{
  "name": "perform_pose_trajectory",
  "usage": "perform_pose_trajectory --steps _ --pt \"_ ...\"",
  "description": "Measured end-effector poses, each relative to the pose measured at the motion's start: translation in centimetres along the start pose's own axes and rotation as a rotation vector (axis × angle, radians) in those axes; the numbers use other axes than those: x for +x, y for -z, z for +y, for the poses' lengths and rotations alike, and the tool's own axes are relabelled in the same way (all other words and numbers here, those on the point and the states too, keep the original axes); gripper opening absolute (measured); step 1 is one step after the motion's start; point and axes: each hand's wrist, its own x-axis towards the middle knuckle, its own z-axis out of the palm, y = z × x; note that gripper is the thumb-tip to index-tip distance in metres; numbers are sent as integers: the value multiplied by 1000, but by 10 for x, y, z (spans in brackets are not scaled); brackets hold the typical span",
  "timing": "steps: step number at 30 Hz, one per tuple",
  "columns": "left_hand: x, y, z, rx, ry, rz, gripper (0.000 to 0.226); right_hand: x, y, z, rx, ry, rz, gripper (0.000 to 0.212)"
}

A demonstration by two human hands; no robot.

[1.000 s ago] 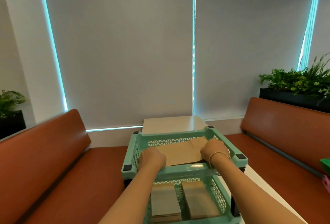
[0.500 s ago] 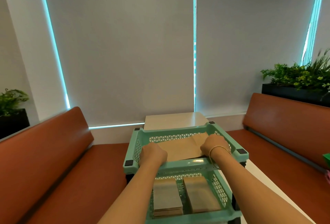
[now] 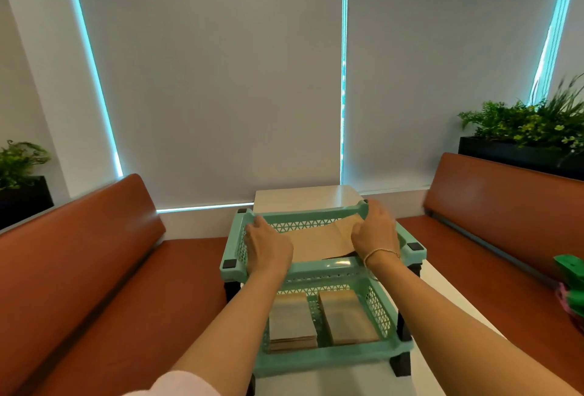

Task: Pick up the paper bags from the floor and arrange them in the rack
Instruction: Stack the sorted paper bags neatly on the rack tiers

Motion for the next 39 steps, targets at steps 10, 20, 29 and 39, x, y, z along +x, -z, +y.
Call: perform_pose_trajectory --steps 10,20,29,39 --pt "-89 16 -11 -273 -474 262 39 -101 24 21 108 429 324 44" --pt "-203 -33 -148 130 465 -291 53 -234 -19 132 -181 -450 -413 68" --pt "-200 -48 -174 168 568 -437 52 -239 -31 148 -199 -624 -576 68" --pt "-215 -35 -184 -134 498 -511 37 -247 -22 154 -153 -575 -581 61"
